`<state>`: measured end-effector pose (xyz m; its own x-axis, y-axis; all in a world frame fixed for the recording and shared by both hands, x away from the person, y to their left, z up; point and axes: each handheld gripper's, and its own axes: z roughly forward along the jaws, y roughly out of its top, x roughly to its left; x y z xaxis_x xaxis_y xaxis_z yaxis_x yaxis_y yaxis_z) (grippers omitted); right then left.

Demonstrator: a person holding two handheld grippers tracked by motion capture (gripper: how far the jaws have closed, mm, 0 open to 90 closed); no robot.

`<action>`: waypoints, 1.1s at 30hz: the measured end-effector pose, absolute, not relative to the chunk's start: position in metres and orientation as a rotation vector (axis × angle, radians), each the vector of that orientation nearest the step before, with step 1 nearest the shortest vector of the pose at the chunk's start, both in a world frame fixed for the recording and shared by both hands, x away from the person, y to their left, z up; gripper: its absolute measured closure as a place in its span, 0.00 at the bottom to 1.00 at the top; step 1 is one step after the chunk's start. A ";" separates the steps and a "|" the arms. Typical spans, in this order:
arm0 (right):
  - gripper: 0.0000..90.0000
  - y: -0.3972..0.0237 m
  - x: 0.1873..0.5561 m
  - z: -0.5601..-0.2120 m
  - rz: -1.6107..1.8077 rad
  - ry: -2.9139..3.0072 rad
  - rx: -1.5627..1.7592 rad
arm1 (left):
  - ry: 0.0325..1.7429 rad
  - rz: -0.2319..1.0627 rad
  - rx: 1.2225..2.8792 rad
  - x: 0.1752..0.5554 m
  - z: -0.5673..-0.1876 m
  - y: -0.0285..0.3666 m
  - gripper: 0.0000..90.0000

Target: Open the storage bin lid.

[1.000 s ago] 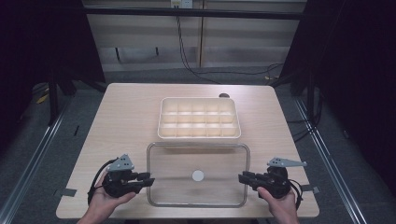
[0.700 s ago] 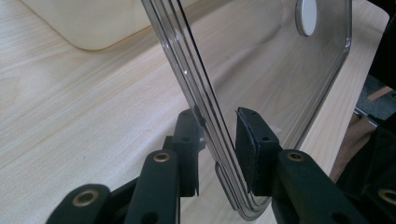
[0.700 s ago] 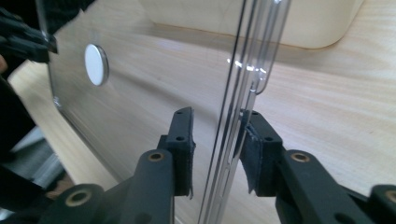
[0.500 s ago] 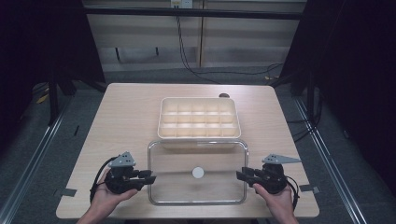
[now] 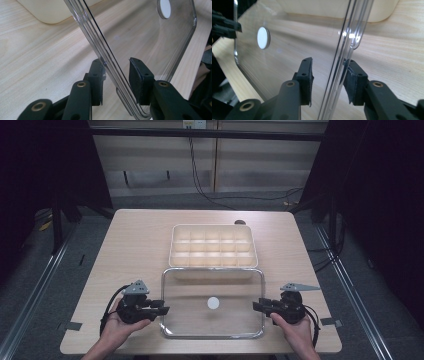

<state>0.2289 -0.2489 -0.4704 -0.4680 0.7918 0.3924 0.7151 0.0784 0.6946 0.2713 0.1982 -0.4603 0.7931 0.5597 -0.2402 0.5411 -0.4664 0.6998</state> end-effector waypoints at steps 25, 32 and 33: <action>0.61 -0.245 0.232 -0.484 1.266 2.257 1.587 | 0.835 0.003 2.195 0.273 -0.474 0.199 0.67; 0.60 -0.242 0.233 -0.489 1.227 2.276 1.597 | 0.858 -0.008 2.202 0.277 -0.478 0.202 0.65; 0.60 -0.242 0.233 -0.489 1.222 2.275 1.596 | 0.857 -0.007 2.203 0.277 -0.478 0.201 0.65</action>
<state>0.2328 -0.2419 -0.4889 -0.4431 0.8283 0.3430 0.7433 0.1256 0.6570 0.2769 0.2014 -0.4783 0.7748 0.5767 -0.2590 0.5807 -0.4872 0.6523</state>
